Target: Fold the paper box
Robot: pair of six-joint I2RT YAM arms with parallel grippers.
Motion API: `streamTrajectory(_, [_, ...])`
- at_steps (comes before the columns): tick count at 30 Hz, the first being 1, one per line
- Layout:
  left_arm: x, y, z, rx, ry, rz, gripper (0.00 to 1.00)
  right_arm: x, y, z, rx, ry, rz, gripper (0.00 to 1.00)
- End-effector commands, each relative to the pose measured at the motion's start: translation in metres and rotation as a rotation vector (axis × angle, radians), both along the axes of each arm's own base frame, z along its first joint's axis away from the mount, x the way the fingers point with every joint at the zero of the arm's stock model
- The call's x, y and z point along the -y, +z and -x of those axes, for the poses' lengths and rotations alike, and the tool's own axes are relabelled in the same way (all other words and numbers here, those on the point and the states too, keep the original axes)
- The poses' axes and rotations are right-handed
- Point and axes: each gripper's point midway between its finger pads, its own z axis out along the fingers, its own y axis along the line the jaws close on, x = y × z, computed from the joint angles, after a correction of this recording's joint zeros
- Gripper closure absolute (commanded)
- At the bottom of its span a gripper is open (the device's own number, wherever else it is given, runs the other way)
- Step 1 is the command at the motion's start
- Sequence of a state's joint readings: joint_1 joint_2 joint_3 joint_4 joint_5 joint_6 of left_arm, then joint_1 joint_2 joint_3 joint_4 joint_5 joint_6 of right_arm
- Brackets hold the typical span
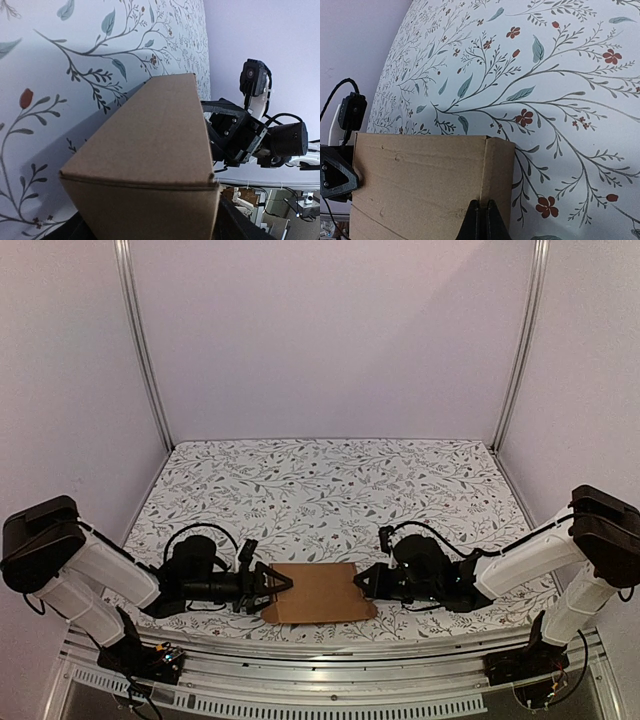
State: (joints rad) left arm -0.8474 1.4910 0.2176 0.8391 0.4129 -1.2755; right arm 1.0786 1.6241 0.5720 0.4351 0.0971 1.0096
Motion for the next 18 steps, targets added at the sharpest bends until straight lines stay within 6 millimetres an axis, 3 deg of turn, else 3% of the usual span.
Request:
streamTrajectory(1, [-0.001, 0.009, -0.004, 0.013, 0.010, 0.046, 0.32, 0.031, -0.045, 0.017, -0.090, 0.006, 0.161, 1.00])
streamTrajectory(13, [-0.004, 0.011, -0.007, 0.009, 0.013, 0.056, 0.67, 0.028, -0.041, 0.016, -0.075, 0.018, 0.150, 0.99])
streamTrajectory(18, [-0.006, 0.016, -0.014, 0.009, 0.022, 0.077, 0.70, 0.027, -0.022, 0.012, -0.005, 0.039, 0.141, 0.73])
